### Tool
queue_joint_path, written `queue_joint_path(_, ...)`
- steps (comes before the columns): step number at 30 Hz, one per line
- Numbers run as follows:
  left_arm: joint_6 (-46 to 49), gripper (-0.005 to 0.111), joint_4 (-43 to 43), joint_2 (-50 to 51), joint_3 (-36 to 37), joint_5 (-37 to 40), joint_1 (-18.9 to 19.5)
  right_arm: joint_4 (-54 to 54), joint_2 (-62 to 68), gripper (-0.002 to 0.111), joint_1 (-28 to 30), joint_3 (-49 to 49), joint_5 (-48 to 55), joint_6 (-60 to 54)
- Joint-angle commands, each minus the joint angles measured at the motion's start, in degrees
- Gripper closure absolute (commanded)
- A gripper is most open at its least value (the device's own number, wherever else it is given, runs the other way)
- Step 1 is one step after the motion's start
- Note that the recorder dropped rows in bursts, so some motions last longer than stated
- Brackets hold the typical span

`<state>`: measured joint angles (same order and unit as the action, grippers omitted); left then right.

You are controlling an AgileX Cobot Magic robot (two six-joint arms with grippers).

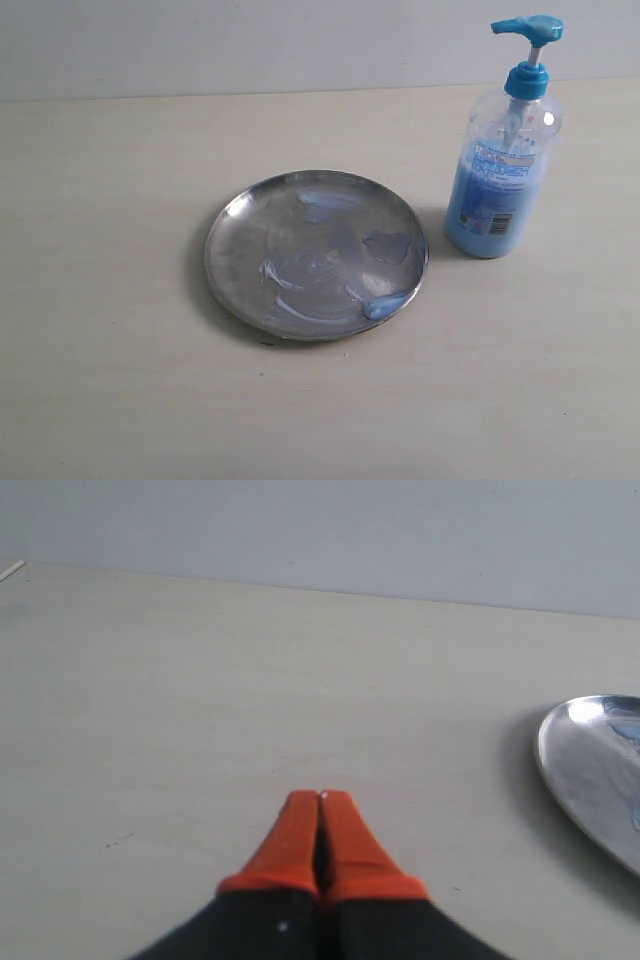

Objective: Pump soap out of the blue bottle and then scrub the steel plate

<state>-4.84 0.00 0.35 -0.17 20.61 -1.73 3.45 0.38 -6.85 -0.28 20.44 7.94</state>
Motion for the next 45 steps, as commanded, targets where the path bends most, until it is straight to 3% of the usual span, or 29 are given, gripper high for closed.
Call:
queue_joint_path(1, 0.1, 0.107, 0.0, -0.4, 0.2, -0.3, 0.0, 0.6, -0.4, 0.108, 0.3, 0.3, -1.2, 0.1)
queue_joint_path(45, 0.1, 0.107, 0.0, -0.4, 0.2, -0.3, 0.0, -0.5, -0.4, 0.108, 0.3, 0.3, -0.8, 0.1)
